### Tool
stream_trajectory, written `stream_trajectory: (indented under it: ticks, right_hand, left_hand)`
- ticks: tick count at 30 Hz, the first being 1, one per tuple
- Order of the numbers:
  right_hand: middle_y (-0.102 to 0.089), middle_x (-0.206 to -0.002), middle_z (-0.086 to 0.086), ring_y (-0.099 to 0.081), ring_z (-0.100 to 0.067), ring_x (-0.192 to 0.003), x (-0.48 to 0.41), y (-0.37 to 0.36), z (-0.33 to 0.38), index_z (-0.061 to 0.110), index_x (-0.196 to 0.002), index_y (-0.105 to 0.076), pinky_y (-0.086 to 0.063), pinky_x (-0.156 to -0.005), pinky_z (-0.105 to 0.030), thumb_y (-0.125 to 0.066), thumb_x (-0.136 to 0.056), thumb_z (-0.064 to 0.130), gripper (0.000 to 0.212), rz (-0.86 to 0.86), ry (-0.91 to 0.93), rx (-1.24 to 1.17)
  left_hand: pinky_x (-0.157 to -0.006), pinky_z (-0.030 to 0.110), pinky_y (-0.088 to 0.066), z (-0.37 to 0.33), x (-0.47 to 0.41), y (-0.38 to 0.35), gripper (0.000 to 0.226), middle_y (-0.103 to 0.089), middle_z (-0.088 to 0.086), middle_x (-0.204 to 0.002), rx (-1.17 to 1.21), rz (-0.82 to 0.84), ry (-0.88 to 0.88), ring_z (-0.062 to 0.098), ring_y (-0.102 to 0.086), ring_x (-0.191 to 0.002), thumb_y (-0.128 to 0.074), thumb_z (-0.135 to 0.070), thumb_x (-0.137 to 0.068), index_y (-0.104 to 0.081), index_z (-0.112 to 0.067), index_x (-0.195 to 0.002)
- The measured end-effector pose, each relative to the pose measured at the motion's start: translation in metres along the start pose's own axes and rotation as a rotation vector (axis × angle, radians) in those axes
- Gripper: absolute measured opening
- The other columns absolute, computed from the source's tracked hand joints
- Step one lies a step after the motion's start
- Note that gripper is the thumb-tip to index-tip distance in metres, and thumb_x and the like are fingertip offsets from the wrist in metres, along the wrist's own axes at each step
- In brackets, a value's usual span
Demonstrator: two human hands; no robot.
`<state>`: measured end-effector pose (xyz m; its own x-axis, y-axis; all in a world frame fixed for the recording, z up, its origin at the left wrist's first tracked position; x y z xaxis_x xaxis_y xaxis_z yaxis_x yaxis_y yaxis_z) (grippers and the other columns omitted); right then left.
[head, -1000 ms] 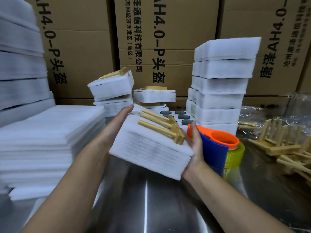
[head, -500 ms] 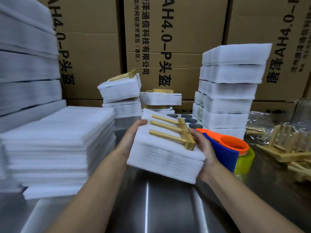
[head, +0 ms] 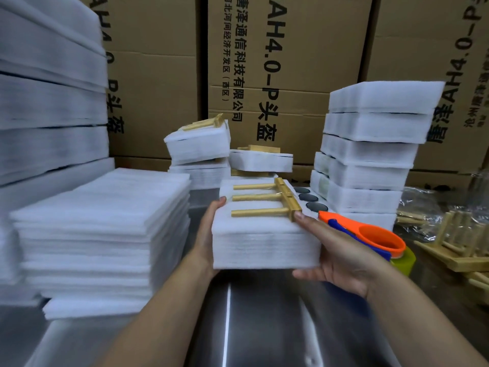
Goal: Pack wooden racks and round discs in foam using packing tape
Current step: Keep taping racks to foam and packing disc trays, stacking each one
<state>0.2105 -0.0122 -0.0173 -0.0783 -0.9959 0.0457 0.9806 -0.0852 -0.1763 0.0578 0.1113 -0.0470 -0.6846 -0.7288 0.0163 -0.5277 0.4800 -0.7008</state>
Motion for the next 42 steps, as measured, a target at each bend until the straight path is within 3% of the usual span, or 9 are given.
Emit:
stream_trajectory:
  ticks: [5, 8, 10, 17, 22, 29, 33, 35, 42]
  right_hand:
    - [-0.073, -0.086, 0.001, -0.072, -0.018, -0.078, -0.001, 0.001, 0.007, 0.028, -0.093, -0.076, -0.056, -0.056, -0.032, -0.086, -0.056, 0.025, 0.038, -0.033, 0.147, -0.077]
    - [-0.068, -0.087, -0.005, -0.070, -0.018, -0.073, -0.001, 0.002, 0.017, 0.017, -0.094, -0.074, -0.055, -0.052, -0.030, -0.078, -0.054, 0.026, 0.041, -0.090, 0.181, -0.181]
    - [-0.066, -0.087, -0.006, -0.068, -0.020, -0.074, -0.003, 0.001, 0.027, 0.013, -0.095, -0.070, -0.056, -0.051, -0.029, -0.075, -0.057, 0.025, 0.041, -0.138, 0.207, -0.233]
    - [-0.068, -0.089, -0.006, -0.064, -0.025, -0.084, -0.053, -0.044, 0.100, 0.018, -0.092, -0.067, -0.057, -0.057, -0.030, -0.065, -0.077, 0.023, 0.016, -0.125, 0.405, -0.227]
    - [-0.056, -0.107, -0.013, -0.058, -0.029, -0.096, -0.150, -0.102, 0.159, 0.011, -0.119, -0.054, -0.057, -0.057, -0.032, -0.061, -0.087, 0.021, 0.035, -0.089, 0.407, -0.185]
    - [-0.048, -0.131, -0.012, -0.054, -0.030, -0.110, -0.247, -0.156, 0.190, 0.015, -0.140, -0.035, -0.058, -0.078, -0.039, -0.062, -0.088, 0.036, 0.062, -0.291, 0.398, 0.151]
    - [-0.044, -0.138, -0.009, -0.045, -0.029, -0.122, -0.267, -0.144, 0.180, 0.017, -0.146, -0.030, -0.043, -0.092, -0.035, -0.052, -0.085, 0.061, 0.079, -0.500, 0.344, 0.486]
    - [-0.040, -0.140, -0.011, -0.037, -0.032, -0.127, -0.264, -0.130, 0.179, 0.020, -0.143, -0.037, -0.040, -0.097, -0.039, -0.047, -0.082, 0.071, 0.080, -0.610, 0.319, 0.595]
    - [-0.017, -0.156, -0.012, -0.020, -0.036, -0.140, -0.262, -0.106, 0.176, 0.030, -0.152, -0.011, -0.027, -0.112, -0.052, -0.041, -0.085, 0.070, 0.083, -0.439, 0.295, 0.694]
  left_hand:
    - [-0.068, 0.039, -0.058, -0.009, -0.004, -0.002, 0.044, -0.072, 0.012, -0.095, 0.091, 0.044, -0.131, 0.029, -0.071, -0.082, -0.053, -0.051, -0.086, -0.071, -0.015, -0.103]
    - [-0.091, 0.046, -0.049, -0.007, -0.008, 0.004, 0.065, -0.067, 0.014, -0.115, 0.155, -0.026, -0.189, 0.033, -0.064, -0.105, -0.044, -0.063, -0.084, -0.058, -0.016, -0.126]
    - [-0.082, 0.043, -0.051, -0.003, -0.011, 0.009, 0.071, -0.059, 0.016, -0.128, 0.180, -0.105, -0.177, 0.034, -0.058, -0.113, -0.040, -0.063, -0.085, -0.043, -0.017, -0.140]
    - [-0.065, 0.031, -0.046, 0.006, -0.022, 0.015, 0.050, -0.065, 0.011, -0.107, 0.102, -0.235, -0.122, 0.024, -0.063, -0.085, -0.043, -0.053, -0.086, -0.051, -0.020, -0.122]
    - [-0.054, 0.024, -0.046, 0.019, -0.031, 0.012, 0.026, -0.069, 0.002, -0.095, -0.340, -0.173, -0.098, 0.014, -0.063, -0.069, -0.045, -0.039, -0.092, -0.056, -0.026, -0.112]
    - [-0.040, 0.018, -0.038, 0.026, -0.036, 0.012, 0.024, -0.063, -0.009, -0.062, -0.556, -0.137, -0.195, 0.003, -0.053, -0.050, -0.057, -0.031, -0.087, -0.058, -0.020, -0.108]
    - [-0.050, 0.005, -0.044, 0.028, -0.031, 0.008, 0.041, -0.067, -0.026, -0.071, -0.669, -0.016, -0.234, -0.014, -0.057, -0.060, -0.053, -0.041, -0.069, -0.057, -0.026, -0.108]
    - [-0.055, 0.009, -0.046, 0.032, -0.028, 0.007, 0.034, -0.069, -0.012, -0.082, -0.722, -0.009, -0.207, -0.008, -0.057, -0.062, -0.060, -0.036, -0.078, -0.059, -0.023, -0.110]
    - [-0.052, 0.011, -0.040, 0.037, -0.030, 0.007, 0.041, -0.066, 0.003, -0.085, -0.865, -0.064, -0.217, 0.007, -0.058, -0.061, -0.056, -0.040, -0.073, -0.060, -0.023, -0.110]
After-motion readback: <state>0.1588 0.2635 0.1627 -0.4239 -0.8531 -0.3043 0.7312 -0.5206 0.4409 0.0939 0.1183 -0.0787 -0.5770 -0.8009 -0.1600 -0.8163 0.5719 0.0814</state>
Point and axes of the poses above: each hand's wrist, its own x-axis away from the middle knuckle, its own y-axis out of the back of the hand, z = x × y, the point moved 3 cm from there along -x, towards the middle knuckle
